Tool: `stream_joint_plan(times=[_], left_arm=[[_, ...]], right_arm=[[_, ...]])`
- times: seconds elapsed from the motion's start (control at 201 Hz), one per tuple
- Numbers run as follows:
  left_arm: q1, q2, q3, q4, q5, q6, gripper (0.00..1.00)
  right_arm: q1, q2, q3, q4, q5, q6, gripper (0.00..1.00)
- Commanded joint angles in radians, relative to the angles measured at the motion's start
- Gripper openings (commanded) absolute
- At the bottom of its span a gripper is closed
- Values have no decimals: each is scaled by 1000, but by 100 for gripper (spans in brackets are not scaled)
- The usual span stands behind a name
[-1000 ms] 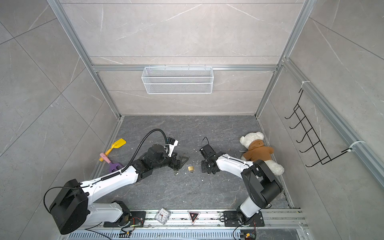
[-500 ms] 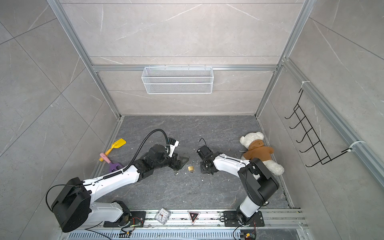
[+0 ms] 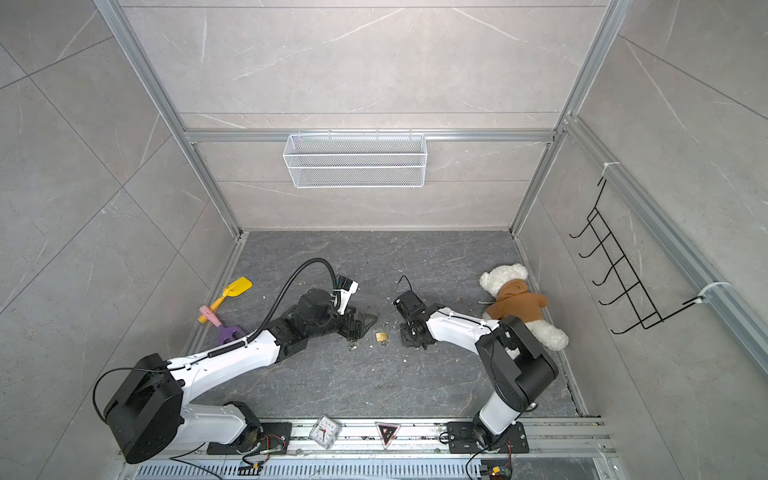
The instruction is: Lock with the key
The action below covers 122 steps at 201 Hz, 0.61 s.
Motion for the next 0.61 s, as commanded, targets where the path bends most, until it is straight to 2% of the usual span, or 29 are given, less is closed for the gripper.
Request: stream_joint_plan(times=[0.0, 0.144, 0.214, 0.343, 0.602], left_arm=[[0, 20, 8, 52, 1, -5, 91], [5, 51, 19, 28, -51, -27, 91], [10, 76, 37, 22, -14, -41, 91], [10, 128, 71, 42, 82, -65, 89], [10, 171, 100, 58, 113, -99, 87]], right_arm=[[4, -30, -25, 59, -58, -34, 28], [5, -115, -57, 132, -156, -73, 26], [9, -163, -80, 176, -214, -100, 25], [24, -229, -111, 226, -253, -147, 24], [65, -302, -150, 312, -310, -214, 24]])
